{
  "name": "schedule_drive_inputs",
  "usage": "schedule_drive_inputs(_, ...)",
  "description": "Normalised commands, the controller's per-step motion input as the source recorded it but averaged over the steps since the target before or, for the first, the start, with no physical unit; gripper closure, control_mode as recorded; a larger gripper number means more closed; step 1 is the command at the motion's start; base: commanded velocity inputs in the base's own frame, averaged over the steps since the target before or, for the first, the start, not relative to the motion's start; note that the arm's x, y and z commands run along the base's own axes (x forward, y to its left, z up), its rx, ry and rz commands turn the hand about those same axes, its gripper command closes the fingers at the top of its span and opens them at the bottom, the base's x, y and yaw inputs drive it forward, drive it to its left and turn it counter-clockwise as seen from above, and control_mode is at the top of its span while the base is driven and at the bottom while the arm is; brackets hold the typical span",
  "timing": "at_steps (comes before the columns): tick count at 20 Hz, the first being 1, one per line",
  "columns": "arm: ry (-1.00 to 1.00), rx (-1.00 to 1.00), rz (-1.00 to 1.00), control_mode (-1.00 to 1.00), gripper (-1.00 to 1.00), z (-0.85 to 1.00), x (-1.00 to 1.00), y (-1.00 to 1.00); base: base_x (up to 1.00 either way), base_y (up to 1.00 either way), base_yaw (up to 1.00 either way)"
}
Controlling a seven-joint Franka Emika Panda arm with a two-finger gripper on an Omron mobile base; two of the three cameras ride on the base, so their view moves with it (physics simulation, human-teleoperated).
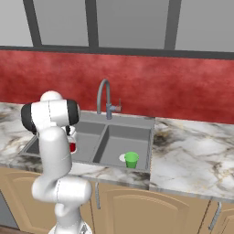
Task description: Move any existing items from the left basin to the right basin for drying. Then move the mug from the counter to the left basin of the sink for washing.
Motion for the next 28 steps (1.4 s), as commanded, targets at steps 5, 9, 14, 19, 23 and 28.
schedule_drive_inputs(5,0.00,0.00,-0.01,-1.00,-1.00,0.27,-0.06,0.00,0.00,0.00,0.00)
schedule_drive_inputs(9,0.00,0.00,-0.03,-1.00,-1.00,0.40,-0.15,0.00,0.00,0.00,0.00)
schedule_drive_inputs(14,-0.01,0.00,-0.04,-1.00,-1.00,0.50,-0.20,0.00,0.00,0.00,0.00)
schedule_drive_inputs(19,-0.04,0.00,-0.02,-1.00,-1.00,0.50,-0.33,0.00,0.00,0.00,0.00)
schedule_drive_inputs(23,-0.09,0.00,0.00,-1.00,-1.00,0.60,-0.39,0.00,0.00,0.00,0.00)
schedule_drive_inputs(28,-0.16,0.00,0.00,-1.00,-1.00,0.70,-0.40,0.00,0.00,0.00,0.00)
